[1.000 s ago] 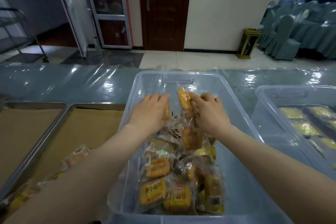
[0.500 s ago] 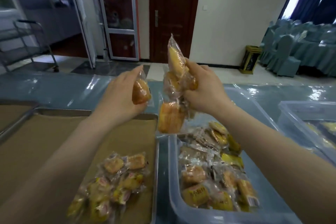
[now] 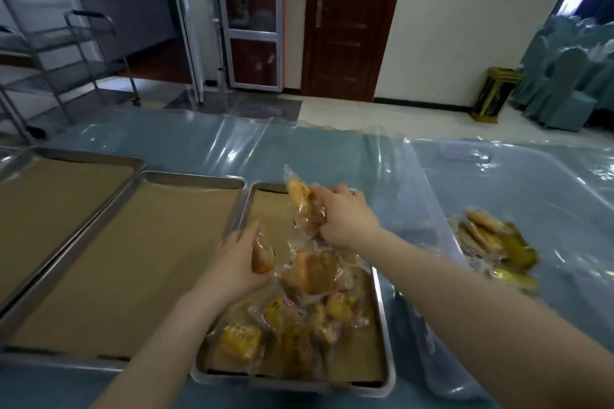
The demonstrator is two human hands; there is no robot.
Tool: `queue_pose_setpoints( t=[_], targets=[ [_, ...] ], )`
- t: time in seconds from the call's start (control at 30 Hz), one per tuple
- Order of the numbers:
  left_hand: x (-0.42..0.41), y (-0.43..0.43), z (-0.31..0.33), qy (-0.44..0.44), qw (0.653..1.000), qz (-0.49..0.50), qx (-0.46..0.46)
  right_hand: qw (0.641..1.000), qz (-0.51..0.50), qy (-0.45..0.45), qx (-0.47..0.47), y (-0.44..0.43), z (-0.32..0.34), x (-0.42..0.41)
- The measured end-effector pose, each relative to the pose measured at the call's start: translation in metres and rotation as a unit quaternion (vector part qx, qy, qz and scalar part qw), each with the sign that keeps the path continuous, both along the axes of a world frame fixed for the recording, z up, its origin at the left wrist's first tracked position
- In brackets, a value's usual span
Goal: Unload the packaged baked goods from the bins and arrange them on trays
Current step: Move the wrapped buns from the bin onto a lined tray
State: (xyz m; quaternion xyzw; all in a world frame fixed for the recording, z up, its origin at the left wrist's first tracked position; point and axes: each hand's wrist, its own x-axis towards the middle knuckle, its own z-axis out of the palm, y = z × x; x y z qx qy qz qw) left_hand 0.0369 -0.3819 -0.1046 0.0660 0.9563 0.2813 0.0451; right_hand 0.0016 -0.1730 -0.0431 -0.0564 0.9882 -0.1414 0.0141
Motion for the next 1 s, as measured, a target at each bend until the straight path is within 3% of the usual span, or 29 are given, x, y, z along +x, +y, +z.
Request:
queue_pose_setpoints(
  t=[0.33,0.5,0.83,1.0],
  targets=[
    [0.003,-0.001,-0.062,-0.115,0.991,-0.029,-0.056,0.995,-0.050,-0.085,0.000,-0.014,-0.074,0.019],
    [0.003,0.001,-0.052,-0.075,0.996,-0.007,-0.051,0.985,-0.010,-0.168,-0.038,-0.006,-0.073,0.018],
    [0.011,0.056,0.039,0.099,0.994,-0.044,0.013,0.997,0.056,0.006,-0.057,0.055,0.023,0.016],
    [0.023,0.104,0.064,0.120,0.990,-0.068,0.015,0.995,0.072,0.046,-0.045,0.119,0.045,0.043]
  ],
)
